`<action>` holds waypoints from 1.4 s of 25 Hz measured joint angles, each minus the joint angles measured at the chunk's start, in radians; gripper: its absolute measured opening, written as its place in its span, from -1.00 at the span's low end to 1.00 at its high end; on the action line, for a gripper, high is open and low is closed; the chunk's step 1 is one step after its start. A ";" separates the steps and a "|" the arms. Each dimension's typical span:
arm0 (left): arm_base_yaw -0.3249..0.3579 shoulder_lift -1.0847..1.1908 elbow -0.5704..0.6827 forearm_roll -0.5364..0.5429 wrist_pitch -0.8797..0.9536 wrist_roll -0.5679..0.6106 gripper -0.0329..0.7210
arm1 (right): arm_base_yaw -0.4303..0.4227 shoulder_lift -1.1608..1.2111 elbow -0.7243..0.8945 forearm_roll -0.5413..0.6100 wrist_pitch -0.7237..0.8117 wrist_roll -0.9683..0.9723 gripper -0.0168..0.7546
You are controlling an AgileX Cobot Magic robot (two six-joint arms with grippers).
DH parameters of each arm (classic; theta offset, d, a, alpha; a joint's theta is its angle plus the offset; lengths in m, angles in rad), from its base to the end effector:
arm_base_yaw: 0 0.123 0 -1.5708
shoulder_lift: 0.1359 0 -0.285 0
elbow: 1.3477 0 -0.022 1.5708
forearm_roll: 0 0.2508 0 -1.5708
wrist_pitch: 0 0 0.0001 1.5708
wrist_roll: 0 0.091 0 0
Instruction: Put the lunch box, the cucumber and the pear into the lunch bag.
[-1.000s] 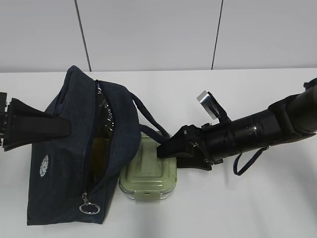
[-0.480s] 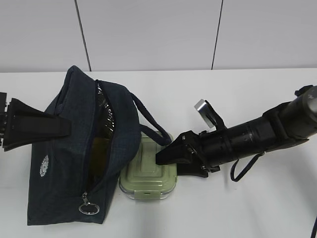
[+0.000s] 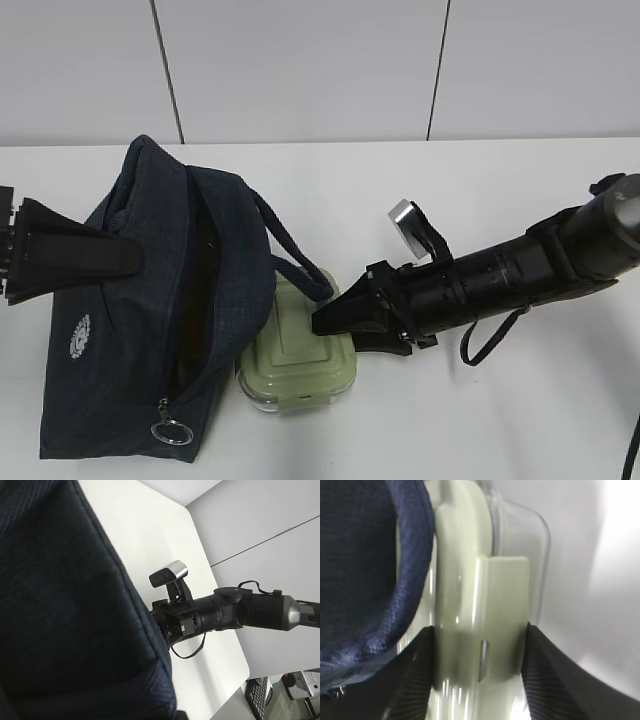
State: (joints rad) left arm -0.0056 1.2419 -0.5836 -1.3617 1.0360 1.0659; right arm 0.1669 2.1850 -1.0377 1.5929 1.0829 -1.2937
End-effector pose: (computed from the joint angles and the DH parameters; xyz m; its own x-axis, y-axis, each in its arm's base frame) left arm 0.1980 -0.0777 0.2469 -0.8409 -0.0548 -0.5384 0.4308 0.5344 -0.7272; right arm 0.3401 0.1388 0.0872 -0.9661 -0.0112 -0.2578 -0.2395 0.4107 0.8798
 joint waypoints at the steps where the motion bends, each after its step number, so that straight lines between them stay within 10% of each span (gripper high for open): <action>1: 0.000 0.000 0.000 0.000 0.000 0.000 -0.95 | 0.000 0.000 0.000 -0.004 0.002 0.002 0.05; 35: 0.000 0.000 0.000 0.007 0.050 0.040 -0.95 | -0.176 -0.056 0.000 -0.242 0.045 0.045 0.00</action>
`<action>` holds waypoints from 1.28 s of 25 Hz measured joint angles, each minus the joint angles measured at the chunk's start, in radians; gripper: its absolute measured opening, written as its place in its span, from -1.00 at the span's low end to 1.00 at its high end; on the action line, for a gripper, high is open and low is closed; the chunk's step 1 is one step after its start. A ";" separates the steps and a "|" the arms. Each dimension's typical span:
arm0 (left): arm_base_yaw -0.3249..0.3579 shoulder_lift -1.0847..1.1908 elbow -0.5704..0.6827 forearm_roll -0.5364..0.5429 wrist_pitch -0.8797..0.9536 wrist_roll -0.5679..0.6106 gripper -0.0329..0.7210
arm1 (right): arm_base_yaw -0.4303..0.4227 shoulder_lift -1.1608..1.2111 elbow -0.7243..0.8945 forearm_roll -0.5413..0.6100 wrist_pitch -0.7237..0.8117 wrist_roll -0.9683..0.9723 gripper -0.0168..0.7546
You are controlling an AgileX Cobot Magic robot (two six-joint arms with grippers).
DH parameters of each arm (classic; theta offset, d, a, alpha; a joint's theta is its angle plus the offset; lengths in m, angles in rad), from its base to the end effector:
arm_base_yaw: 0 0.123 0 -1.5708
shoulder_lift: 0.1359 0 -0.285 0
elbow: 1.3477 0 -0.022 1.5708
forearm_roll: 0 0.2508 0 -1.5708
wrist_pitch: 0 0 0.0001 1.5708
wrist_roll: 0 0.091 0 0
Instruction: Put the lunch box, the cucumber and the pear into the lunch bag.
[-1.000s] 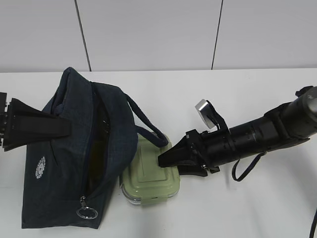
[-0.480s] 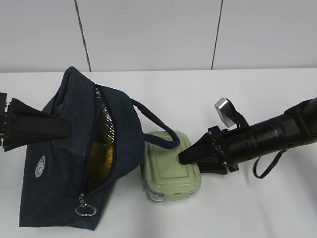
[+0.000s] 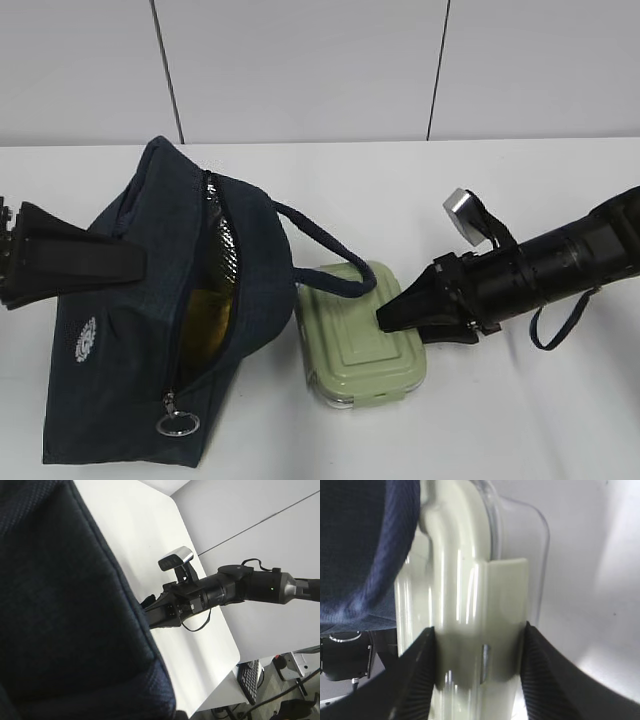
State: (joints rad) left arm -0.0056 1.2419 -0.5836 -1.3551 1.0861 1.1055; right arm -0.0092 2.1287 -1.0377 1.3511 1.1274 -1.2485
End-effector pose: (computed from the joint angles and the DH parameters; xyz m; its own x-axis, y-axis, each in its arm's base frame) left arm 0.1941 -0.0798 0.2483 -0.8301 -0.0083 -0.5575 0.4793 0.5001 -0.7212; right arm 0.3420 0.0771 0.0999 -0.9601 -0.0653 -0.2718 -0.2699 0.4687 0.8411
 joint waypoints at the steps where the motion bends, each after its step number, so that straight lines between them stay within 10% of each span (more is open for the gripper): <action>1: 0.000 0.000 0.000 0.004 0.006 0.002 -0.95 | -0.007 -0.002 0.000 -0.002 0.000 0.000 0.00; 32: -0.098 0.122 -0.024 -0.007 0.071 0.142 -0.95 | -0.149 -0.010 -0.053 0.023 -0.011 0.002 0.00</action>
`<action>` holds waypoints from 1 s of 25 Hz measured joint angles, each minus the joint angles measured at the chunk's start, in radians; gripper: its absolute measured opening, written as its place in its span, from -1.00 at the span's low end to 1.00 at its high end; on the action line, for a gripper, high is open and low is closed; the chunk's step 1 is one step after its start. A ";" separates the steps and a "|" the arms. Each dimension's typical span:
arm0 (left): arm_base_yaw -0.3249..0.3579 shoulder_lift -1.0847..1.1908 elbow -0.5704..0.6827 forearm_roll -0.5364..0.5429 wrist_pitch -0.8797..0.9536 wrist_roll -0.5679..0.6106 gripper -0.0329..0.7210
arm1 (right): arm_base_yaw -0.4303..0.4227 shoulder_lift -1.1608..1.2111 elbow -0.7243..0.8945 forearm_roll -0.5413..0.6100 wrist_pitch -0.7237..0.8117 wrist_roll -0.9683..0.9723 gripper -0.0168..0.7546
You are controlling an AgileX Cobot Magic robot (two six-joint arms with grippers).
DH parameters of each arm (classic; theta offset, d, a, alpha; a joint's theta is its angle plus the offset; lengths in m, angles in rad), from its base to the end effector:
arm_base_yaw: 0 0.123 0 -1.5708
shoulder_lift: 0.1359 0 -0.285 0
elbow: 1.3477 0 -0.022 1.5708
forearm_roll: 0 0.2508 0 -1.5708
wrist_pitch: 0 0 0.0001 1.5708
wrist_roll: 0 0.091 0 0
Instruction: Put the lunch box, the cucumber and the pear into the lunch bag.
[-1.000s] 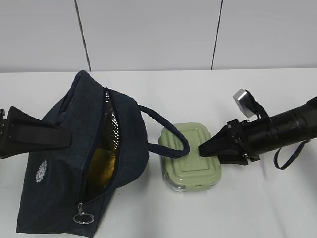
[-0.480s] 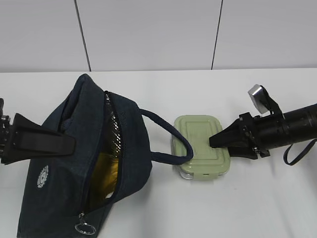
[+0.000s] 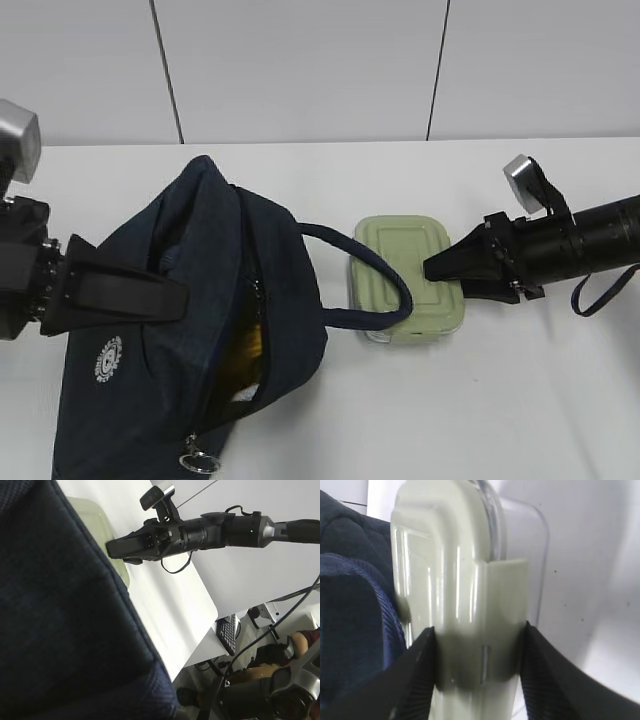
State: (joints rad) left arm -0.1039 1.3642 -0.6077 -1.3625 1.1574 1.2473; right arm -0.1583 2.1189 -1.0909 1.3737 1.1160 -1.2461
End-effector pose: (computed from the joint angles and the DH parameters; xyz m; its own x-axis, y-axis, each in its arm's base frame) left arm 0.1985 -0.1027 0.2328 -0.8084 0.1558 -0.5676 0.5794 0.3803 -0.7209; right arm 0.3644 0.0231 0.1125 -0.9378 0.1009 -0.3321 -0.2365 0.5145 0.8242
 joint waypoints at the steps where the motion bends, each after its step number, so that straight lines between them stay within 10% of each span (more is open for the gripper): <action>1: -0.009 0.008 -0.007 0.000 -0.001 0.000 -0.95 | 0.000 0.000 -0.005 0.000 0.000 0.005 0.00; 25: -0.163 0.173 -0.268 0.031 0.000 0.042 -0.95 | 0.000 0.000 -0.054 -0.037 0.000 0.052 0.00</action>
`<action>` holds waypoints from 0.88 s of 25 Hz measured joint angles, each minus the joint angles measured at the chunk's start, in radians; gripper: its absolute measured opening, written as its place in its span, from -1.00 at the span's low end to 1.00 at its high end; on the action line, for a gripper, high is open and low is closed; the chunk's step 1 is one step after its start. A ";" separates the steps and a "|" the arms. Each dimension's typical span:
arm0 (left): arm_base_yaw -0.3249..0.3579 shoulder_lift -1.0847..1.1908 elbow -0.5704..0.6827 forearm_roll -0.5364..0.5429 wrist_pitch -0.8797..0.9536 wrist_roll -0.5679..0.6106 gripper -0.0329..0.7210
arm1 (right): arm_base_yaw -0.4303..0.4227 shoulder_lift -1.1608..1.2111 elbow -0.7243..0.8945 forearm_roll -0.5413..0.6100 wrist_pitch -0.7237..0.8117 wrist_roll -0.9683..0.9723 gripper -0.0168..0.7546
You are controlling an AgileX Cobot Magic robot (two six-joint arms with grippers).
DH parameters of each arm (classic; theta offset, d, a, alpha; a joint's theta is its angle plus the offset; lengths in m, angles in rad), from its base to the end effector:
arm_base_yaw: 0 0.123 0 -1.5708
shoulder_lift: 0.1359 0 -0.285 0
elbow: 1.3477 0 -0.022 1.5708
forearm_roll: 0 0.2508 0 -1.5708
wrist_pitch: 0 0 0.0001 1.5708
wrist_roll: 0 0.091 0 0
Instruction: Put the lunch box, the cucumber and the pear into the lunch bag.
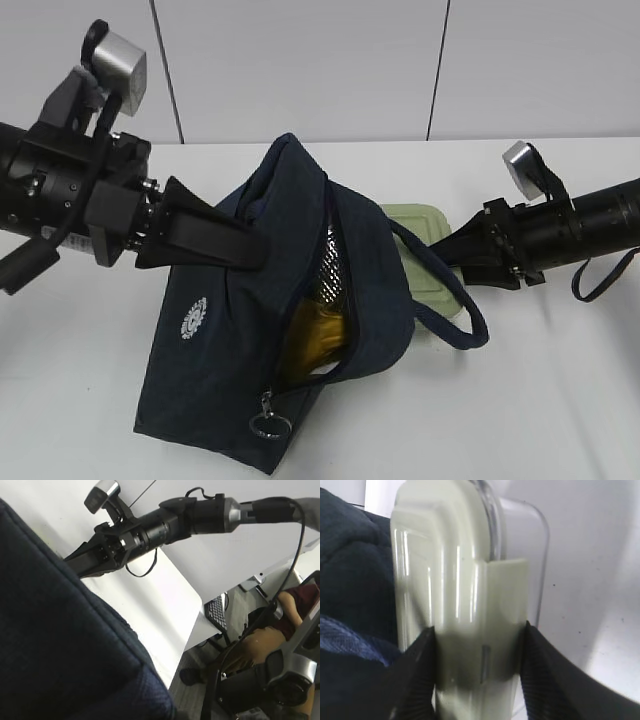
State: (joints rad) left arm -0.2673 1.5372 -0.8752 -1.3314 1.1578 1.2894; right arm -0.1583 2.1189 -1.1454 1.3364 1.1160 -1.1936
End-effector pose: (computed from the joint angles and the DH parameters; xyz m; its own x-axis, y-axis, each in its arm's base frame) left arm 0.2404 -0.1498 0.2522 -0.6776 0.3095 -0.6672 0.7351 0.2553 -0.6281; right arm 0.3742 0.0208 0.1206 -0.9364 0.0902 -0.3392 -0.2439 0.5278 0.8136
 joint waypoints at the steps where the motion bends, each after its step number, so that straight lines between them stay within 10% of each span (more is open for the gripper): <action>1: 0.000 0.000 0.000 0.021 -0.002 0.002 -0.95 | -0.002 0.000 0.000 0.000 0.000 0.000 0.00; 22: 0.000 0.000 -0.001 0.173 -0.123 -0.069 -0.95 | -0.069 -0.058 -0.036 0.006 0.002 0.012 0.00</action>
State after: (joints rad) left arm -0.2673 1.5372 -0.8763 -1.1580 1.0352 1.2199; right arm -0.2271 2.0613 -1.1817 1.3425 1.1178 -1.1819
